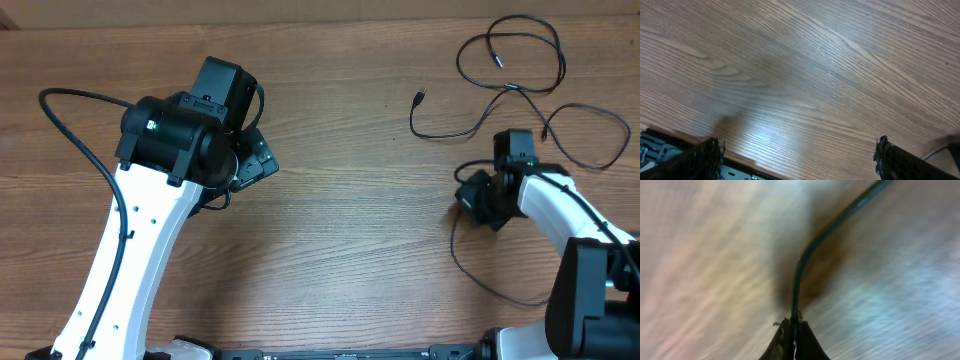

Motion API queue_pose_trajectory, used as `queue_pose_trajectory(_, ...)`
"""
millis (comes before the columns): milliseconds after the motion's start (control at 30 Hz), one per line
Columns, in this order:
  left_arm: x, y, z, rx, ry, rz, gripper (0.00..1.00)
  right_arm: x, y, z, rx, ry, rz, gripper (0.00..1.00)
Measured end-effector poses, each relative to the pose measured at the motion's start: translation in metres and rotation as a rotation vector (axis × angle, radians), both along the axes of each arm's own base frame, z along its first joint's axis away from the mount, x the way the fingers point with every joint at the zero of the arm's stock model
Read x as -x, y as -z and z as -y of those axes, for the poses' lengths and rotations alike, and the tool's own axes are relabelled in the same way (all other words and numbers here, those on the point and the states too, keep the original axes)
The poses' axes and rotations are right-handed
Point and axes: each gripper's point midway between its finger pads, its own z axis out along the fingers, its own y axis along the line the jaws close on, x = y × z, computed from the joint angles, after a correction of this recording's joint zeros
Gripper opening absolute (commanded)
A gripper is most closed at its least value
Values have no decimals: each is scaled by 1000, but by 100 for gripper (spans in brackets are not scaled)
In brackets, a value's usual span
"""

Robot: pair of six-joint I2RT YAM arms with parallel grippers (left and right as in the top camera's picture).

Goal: Untangle cables

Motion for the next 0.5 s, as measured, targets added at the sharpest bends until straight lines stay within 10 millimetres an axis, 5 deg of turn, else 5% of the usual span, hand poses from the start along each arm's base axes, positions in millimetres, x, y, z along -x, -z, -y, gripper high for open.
queue_pose_trajectory(233,0,0,0,0,0,0,100,-40,-38,-14,-89,-38,123,4)
queue_pose_trajectory(500,0,0,0,0,0,0,100,-46,-45,-17,-102,-42,144,6)
